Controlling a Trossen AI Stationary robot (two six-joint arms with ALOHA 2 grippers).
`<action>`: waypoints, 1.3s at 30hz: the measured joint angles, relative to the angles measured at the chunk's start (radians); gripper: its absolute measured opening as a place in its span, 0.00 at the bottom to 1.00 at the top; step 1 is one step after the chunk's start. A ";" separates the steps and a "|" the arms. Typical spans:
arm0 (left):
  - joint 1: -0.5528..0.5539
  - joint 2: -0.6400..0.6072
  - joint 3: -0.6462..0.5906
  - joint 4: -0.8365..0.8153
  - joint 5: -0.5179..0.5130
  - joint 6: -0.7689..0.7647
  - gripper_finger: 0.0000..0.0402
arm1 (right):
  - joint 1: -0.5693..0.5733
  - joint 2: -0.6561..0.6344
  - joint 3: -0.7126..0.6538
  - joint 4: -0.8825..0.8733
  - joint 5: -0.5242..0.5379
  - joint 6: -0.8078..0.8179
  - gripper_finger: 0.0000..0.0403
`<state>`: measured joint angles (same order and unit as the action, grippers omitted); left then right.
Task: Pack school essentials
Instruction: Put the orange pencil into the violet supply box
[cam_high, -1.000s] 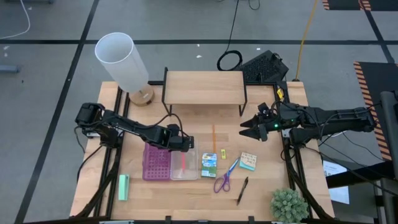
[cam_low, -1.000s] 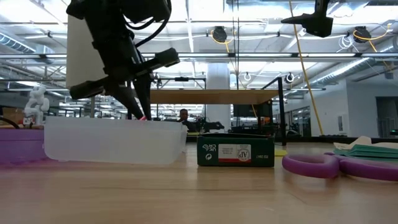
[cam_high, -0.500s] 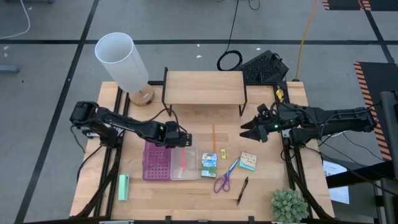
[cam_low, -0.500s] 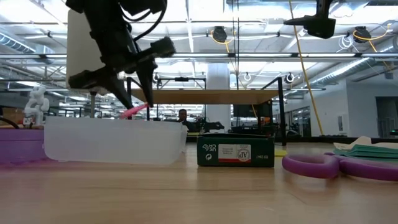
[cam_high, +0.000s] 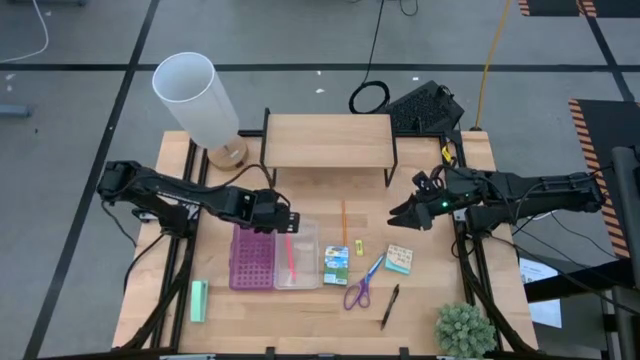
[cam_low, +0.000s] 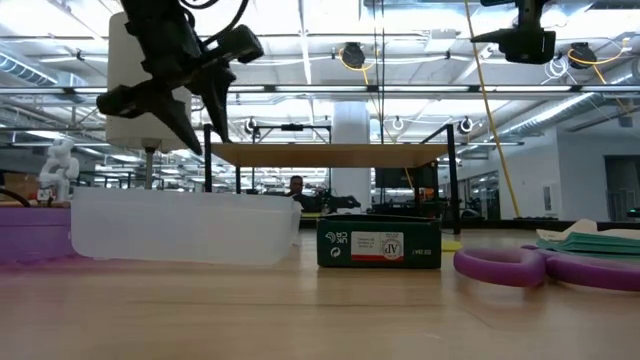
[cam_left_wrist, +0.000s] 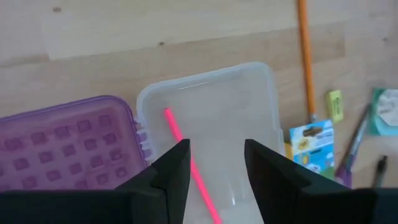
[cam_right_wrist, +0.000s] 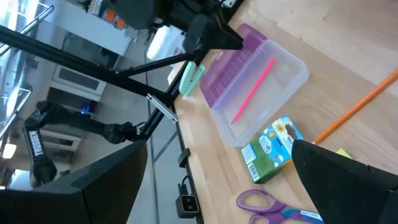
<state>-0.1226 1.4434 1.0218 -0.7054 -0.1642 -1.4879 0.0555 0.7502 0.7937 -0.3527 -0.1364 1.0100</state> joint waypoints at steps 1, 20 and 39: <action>0.002 -0.015 0.000 0.007 0.000 0.014 0.38 | 0.000 0.000 0.000 0.000 0.000 0.000 0.97; -0.012 -0.181 0.001 0.021 -0.011 0.205 0.38 | 0.006 0.000 0.000 -0.261 -0.078 0.329 0.97; -0.103 -0.183 0.001 0.024 -0.012 0.212 0.38 | 0.120 0.133 0.000 -0.182 0.282 0.566 0.93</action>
<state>-0.2253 1.2599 1.0225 -0.6812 -0.1764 -1.2763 0.1752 0.8831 0.7937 -0.5343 0.1459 1.5760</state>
